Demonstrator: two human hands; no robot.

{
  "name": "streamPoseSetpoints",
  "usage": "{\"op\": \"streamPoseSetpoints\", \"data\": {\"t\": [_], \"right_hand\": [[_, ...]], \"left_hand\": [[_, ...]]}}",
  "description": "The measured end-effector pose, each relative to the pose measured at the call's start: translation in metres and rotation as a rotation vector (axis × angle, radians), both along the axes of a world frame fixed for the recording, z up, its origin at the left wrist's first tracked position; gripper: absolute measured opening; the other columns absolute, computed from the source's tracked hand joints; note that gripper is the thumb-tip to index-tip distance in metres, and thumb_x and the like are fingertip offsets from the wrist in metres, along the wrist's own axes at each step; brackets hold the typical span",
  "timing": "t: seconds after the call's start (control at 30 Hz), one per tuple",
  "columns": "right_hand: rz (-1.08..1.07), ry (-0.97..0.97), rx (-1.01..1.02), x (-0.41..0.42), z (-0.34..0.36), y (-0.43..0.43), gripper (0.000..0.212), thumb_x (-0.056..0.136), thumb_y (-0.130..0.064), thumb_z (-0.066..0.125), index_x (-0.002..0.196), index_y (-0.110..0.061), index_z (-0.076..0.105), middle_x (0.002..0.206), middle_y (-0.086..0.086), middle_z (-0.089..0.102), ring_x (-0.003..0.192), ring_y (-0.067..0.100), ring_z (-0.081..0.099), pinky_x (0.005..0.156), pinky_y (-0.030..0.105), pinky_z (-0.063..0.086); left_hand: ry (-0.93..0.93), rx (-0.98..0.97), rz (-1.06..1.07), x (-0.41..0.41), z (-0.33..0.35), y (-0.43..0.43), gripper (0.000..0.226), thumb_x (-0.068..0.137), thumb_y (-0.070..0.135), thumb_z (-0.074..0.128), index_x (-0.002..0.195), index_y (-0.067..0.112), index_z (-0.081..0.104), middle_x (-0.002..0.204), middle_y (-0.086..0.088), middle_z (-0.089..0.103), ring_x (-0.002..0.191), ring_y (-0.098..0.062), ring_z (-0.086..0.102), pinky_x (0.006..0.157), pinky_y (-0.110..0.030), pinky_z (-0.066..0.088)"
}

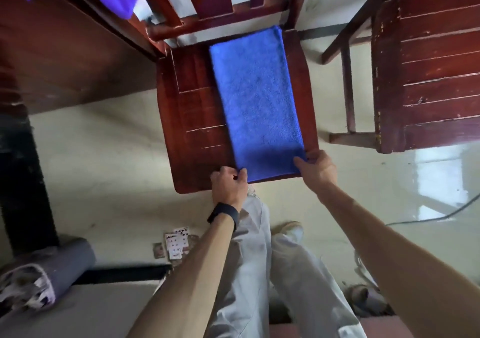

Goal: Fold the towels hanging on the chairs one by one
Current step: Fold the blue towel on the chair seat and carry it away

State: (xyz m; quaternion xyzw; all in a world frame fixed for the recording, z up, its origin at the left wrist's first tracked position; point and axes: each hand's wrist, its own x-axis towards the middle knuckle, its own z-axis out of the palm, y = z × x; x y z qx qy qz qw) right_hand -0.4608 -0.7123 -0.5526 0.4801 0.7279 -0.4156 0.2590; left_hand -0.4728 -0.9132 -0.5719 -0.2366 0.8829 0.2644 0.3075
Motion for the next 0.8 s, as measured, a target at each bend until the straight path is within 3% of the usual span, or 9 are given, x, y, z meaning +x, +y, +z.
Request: {"op": "streamPoseSetpoints", "data": {"t": [0.17, 0.27, 0.37, 0.5, 0.63, 0.8], "right_hand": [[-0.258, 0.07, -0.262, 0.01, 0.015, 0.006, 0.01, 0.086, -0.025, 0.075, 0.084, -0.024, 0.066, 0.088, -0.001, 0.068, 0.08, 0.02, 0.063, 0.079, 0.036, 0.051], [-0.318, 0.105, -0.326, 0.025, 0.025, 0.001, 0.01, 0.089, -0.017, 0.074, 0.094, -0.014, 0.065, 0.088, 0.005, 0.069, 0.072, 0.019, 0.068, 0.073, 0.032, 0.055], [-0.318, 0.091, -0.312, 0.048, 0.036, -0.007, 0.022, 0.087, -0.016, 0.076, 0.103, -0.007, 0.065, 0.076, 0.006, 0.07, 0.064, 0.015, 0.067, 0.067, 0.026, 0.058], [-0.344, 0.053, -0.318, 0.089, 0.051, -0.017, 0.027, 0.084, -0.019, 0.08, 0.1, -0.008, 0.061, 0.077, 0.013, 0.074, 0.061, 0.016, 0.069, 0.06, 0.022, 0.059], [-0.284, 0.062, -0.292, 0.122, 0.066, -0.03, 0.027, 0.087, -0.019, 0.077, 0.097, -0.006, 0.056, 0.08, 0.022, 0.073, 0.06, 0.02, 0.067, 0.067, 0.033, 0.061], [-0.14, 0.134, -0.285, 0.141, 0.087, -0.042, 0.004, 0.096, -0.019, 0.064, 0.1, -0.02, 0.067, 0.088, 0.012, 0.074, 0.067, 0.02, 0.072, 0.078, 0.043, 0.06]], "left_hand": [[-0.069, 0.167, 0.195, -0.008, 0.013, -0.009, 0.024, 0.09, 0.034, 0.062, 0.074, 0.017, 0.055, 0.088, -0.01, 0.07, 0.083, -0.028, 0.07, 0.073, -0.036, 0.05], [-0.108, 0.321, 0.392, 0.0, 0.028, -0.013, 0.019, 0.092, 0.03, 0.064, 0.087, 0.017, 0.051, 0.086, 0.0, 0.064, 0.061, -0.016, 0.069, 0.05, -0.025, 0.045], [-0.09, 0.365, 0.484, 0.019, 0.044, -0.023, 0.023, 0.092, 0.027, 0.066, 0.099, 0.012, 0.051, 0.088, 0.0, 0.065, 0.052, -0.006, 0.065, 0.052, -0.02, 0.048], [-0.061, 0.342, 0.394, 0.058, 0.062, -0.04, 0.015, 0.095, 0.024, 0.061, 0.096, 0.016, 0.049, 0.096, -0.009, 0.068, 0.054, -0.015, 0.065, 0.044, -0.014, 0.042], [-0.104, 0.328, 0.333, 0.089, 0.079, -0.054, 0.004, 0.096, 0.023, 0.058, 0.097, 0.022, 0.054, 0.085, -0.003, 0.064, 0.054, -0.013, 0.065, 0.044, -0.016, 0.04], [-0.188, 0.507, 0.316, 0.091, 0.103, -0.068, 0.015, 0.099, 0.018, 0.055, 0.105, 0.02, 0.069, 0.095, 0.004, 0.069, 0.054, -0.007, 0.064, 0.055, -0.024, 0.037]]}}
